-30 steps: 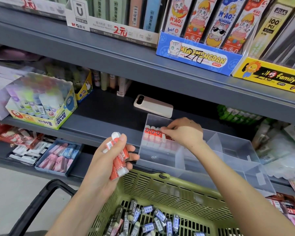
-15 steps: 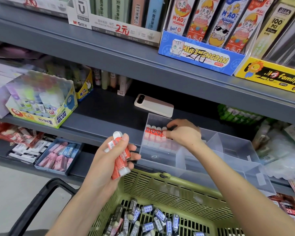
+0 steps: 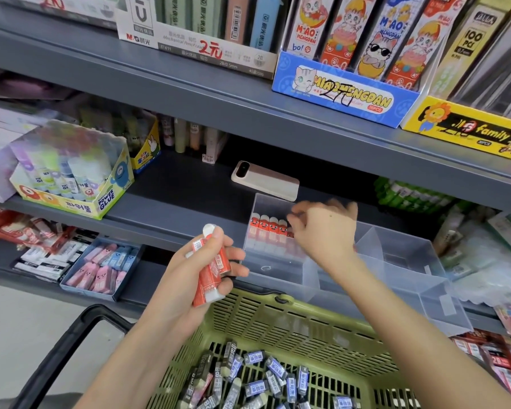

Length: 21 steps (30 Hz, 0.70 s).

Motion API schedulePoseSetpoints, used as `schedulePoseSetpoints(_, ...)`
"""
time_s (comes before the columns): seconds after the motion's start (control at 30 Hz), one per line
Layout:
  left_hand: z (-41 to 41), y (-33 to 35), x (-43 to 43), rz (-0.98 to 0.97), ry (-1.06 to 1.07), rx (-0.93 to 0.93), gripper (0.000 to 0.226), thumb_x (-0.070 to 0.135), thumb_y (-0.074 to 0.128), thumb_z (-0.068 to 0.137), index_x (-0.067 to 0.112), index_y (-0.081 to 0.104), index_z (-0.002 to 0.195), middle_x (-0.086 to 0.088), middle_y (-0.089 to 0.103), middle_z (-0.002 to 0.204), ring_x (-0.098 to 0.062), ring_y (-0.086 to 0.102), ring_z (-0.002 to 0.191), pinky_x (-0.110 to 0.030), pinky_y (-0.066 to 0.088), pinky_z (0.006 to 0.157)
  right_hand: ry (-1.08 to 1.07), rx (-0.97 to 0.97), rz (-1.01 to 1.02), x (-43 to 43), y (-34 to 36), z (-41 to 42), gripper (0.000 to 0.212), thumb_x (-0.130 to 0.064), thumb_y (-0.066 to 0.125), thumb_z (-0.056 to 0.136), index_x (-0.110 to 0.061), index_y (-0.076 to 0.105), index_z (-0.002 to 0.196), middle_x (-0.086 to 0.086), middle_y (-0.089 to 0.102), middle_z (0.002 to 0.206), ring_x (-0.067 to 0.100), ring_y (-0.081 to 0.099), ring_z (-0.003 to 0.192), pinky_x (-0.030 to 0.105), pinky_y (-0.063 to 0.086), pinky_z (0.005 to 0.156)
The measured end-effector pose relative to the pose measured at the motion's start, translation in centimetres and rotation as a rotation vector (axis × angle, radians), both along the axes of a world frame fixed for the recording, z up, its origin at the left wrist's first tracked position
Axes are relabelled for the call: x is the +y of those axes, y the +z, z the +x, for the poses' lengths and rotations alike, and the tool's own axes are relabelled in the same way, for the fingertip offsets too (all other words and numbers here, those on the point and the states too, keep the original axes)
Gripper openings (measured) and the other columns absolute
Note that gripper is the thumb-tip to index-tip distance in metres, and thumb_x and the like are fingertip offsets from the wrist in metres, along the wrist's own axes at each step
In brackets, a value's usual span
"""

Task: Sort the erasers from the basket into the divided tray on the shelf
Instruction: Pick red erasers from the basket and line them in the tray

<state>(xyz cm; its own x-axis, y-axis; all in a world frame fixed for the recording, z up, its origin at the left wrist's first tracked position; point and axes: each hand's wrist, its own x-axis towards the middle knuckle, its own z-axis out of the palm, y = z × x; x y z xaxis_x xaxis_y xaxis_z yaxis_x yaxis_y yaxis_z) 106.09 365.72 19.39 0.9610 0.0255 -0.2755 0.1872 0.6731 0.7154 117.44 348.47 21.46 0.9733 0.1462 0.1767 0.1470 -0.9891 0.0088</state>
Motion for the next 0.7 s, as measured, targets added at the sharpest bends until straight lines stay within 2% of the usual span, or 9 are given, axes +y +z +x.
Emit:
schedulePoseSetpoints(0.07, 0.0, 0.2, 0.1, 0.016, -0.103, -0.035, 0.032, 0.034, 0.067, 0.077, 0.004, 0.063, 0.088, -0.014, 0.067, 0.074, -0.02, 0.063, 0.055, -0.018, 0.039, 0.034, 0.207, -0.088, 0.253, 0.9, 1.0, -2.6, 0.032, -0.052, 0.044, 0.087, -0.036, 0.068, 0.101, -0.013, 0.071, 0.092, 0.017, 0.054, 0.1, 0.038, 0.031, 0.09)
schedulePoseSetpoints(0.1, -0.1, 0.4, 0.1, 0.031, -0.17, -0.058, 0.032, 0.035, 0.07, 0.076, 0.005, 0.066, 0.087, -0.015, 0.067, 0.075, -0.02, 0.063, 0.055, -0.018, 0.038, 0.034, 0.319, 0.02, 0.44, 1.4, 1.6, -3.9, 0.034, -0.055, 0.044, 0.085, -0.037, 0.069, 0.101, -0.016, 0.07, 0.092, 0.014, 0.054, 0.098, 0.04, 0.035, 0.091)
schedulePoseSetpoints(0.17, -0.1, 0.9, -0.3, 0.075, -0.311, -0.1, 0.031, 0.035, 0.071, 0.072, 0.008, 0.071, 0.087, -0.018, 0.068, 0.079, -0.021, 0.063, 0.055, -0.017, 0.036, 0.033, 0.452, 0.297, 0.689, 1.9, 2.2, -5.9, 0.028, -0.053, 0.052, 0.084, -0.036, 0.07, 0.098, -0.019, 0.067, 0.09, 0.005, 0.052, 0.097, 0.031, 0.038, 0.093)
schedulePoseSetpoints(0.23, -0.2, 1.4, -0.7, 0.119, -0.422, -0.123, 0.031, 0.034, 0.073, 0.072, 0.008, 0.072, 0.089, -0.02, 0.069, 0.086, -0.022, 0.065, 0.058, -0.017, 0.036, 0.033, 0.509, 0.426, 0.859, 1.6, 2.5, -7.0, 0.01, -0.033, 0.064, 0.085, -0.028, 0.072, 0.087, -0.011, 0.067, 0.086, 0.001, 0.055, 0.086, 0.016, 0.041, 0.085)
schedulePoseSetpoints(0.33, 0.0, 2.3, -0.4, 0.238, -0.47, -0.123, 0.032, 0.036, 0.078, 0.071, 0.013, 0.072, 0.092, -0.02, 0.071, 0.094, -0.023, 0.067, 0.063, -0.018, 0.036, 0.035, 0.488, 0.551, 1.265, -0.2, 3.0, -6.6, 0.008, -0.019, 0.067, 0.084, -0.013, 0.072, 0.083, 0.001, 0.069, 0.079, 0.007, 0.061, 0.076, 0.012, 0.046, 0.069)
schedulePoseSetpoints(0.4, 0.7, 2.6, 0.2, 0.541, -0.319, -0.12, 0.03, 0.044, 0.078, 0.068, 0.02, 0.071, 0.084, -0.011, 0.073, 0.086, -0.021, 0.069, 0.062, -0.021, 0.038, 0.039, 0.306, 0.467, 1.421, -2.0, 3.0, -4.8, 0.011, -0.02, 0.068, 0.079, -0.014, 0.073, 0.086, -0.006, 0.072, 0.079, 0.0, 0.062, 0.072, 0.008, 0.043, 0.061)
schedulePoseSetpoints(0.5, 2.9, 2.4, 0.5, 1.113, -0.007, -0.093, 0.022, 0.044, 0.071, 0.072, 0.026, 0.066, 0.083, 0.001, 0.068, 0.064, -0.006, 0.064, 0.049, -0.017, 0.042, 0.039, 0.035, 0.251, 1.222, -3.8, 2.3, -1.1, 0.014, -0.011, 0.071, 0.08, -0.013, 0.068, 0.093, -0.008, 0.068, 0.069, 0.007, 0.058, 0.063, 0.012, 0.04, 0.047)
schedulePoseSetpoints(0.6, 5.4, 1.6, -0.2, 1.334, -0.078, -0.089, 0.028, 0.038, 0.069, 0.081, 0.024, 0.064, 0.104, 0.006, 0.066, 0.087, -0.002, 0.064, 0.053, -0.012, 0.042, 0.041, -0.029, 0.205, 0.909, -3.8, 1.3, 1.6, 0.017, -0.017, 0.074, 0.078, -0.018, 0.064, 0.092, 0.0, 0.067, 0.076, 0.022, 0.064, 0.076, 0.031, 0.052, 0.07)
schedulePoseSetpoints(0.7, 6.9, 0.6, -0.7, 1.422, -0.203, -0.083, 0.042, 0.039, 0.071, 0.081, 0.023, 0.062, 0.119, 0.004, 0.065, 0.112, -0.009, 0.066, 0.085, -0.013, 0.042, 0.062, -0.007, 0.277, 0.591, -3.0, 0.6, 2.6, 0.015, -0.031, 0.075, 0.075, -0.024, 0.069, 0.087, -0.004, 0.073, 0.088, 0.016, 0.067, 0.088, 0.029, 0.05, 0.082)
